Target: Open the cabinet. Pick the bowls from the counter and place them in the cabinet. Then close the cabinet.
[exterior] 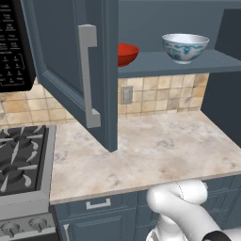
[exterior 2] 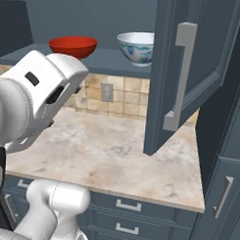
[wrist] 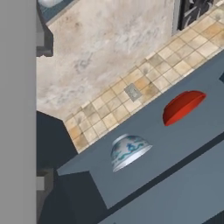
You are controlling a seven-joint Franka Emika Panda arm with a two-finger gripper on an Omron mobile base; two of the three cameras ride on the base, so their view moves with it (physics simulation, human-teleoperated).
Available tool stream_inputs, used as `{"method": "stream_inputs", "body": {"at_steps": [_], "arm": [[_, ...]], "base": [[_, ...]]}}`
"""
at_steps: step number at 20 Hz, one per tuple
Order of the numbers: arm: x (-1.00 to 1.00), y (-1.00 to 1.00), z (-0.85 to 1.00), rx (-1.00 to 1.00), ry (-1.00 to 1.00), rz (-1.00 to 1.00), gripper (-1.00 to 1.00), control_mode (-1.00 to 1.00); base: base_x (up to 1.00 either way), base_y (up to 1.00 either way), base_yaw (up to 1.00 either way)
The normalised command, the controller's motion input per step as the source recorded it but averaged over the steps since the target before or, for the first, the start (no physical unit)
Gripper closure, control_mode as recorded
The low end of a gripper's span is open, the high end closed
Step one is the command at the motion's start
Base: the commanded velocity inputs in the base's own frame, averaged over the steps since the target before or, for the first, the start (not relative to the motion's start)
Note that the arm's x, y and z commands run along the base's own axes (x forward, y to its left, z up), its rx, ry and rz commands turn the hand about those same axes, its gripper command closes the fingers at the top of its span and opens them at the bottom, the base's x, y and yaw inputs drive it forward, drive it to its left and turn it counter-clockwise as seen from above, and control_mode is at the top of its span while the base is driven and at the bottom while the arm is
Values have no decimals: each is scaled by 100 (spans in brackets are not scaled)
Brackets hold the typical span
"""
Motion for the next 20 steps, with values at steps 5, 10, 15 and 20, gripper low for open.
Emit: {"method": "stream_inputs", "body": {"at_steps": [5,10,15,20], "arm": [[-27,-23,-6,-3,-3,7,-100,-100],[-16,-30,-24,-3,-22,8,-100,-100],[-14,-22,-29,-2,-26,5,-100,-100],[-11,-19,-24,-1,-29,6,-100,-100]], "base": [[0,0,0],[0,0,0],[0,0,0],[0,0,0]]}}
